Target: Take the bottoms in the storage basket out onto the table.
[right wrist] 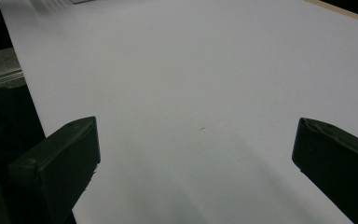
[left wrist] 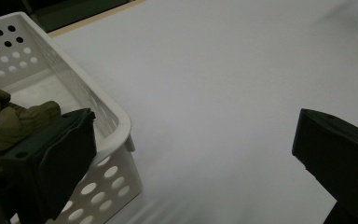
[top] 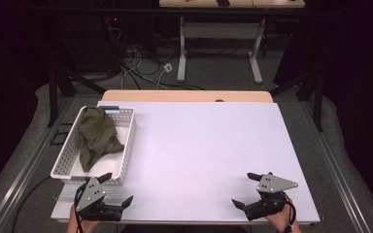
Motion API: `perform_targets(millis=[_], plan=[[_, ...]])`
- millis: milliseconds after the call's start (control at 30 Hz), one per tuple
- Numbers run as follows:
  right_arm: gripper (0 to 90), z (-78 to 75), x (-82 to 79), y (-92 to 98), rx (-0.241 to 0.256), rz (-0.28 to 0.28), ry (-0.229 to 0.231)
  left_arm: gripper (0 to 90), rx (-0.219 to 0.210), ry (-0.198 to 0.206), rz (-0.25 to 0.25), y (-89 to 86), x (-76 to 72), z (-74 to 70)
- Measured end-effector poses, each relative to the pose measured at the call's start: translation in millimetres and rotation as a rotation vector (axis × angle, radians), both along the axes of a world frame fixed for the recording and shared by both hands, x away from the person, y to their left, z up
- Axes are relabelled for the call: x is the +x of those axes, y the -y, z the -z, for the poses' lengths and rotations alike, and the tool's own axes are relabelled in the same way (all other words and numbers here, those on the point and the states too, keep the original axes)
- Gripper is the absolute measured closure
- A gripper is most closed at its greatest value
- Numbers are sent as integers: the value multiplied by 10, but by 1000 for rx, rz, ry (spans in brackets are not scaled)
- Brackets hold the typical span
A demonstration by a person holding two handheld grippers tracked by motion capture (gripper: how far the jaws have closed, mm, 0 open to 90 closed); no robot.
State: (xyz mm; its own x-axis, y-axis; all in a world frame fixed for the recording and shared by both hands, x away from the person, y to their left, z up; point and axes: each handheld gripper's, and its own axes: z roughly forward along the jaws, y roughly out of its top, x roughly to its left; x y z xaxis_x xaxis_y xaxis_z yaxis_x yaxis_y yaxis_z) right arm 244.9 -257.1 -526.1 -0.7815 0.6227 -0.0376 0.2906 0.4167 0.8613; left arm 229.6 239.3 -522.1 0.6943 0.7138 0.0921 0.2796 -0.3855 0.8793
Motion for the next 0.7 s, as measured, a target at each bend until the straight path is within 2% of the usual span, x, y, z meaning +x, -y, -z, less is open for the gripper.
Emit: perform_targets(millis=[33, 67, 233, 333, 700], plan=[[2, -1, -5, -4, 1, 1, 0, 0, 0, 0, 0, 0, 0, 0], [3, 0, -9, -8, 1, 1, 1, 0, -20, -12, 2, 5, -9, -5], [3, 11, -7, -19, -4, -6, -1, 0, -9, -20, 2, 32, -17, -26], [2, 17, -3, -26, -3, -7, -3, 0, -6, -39, -11, 67, 23, -46], [0, 28, 14, -56, -9, -13, -2, 0, 13, -26, -25, 94, 150, -129]])
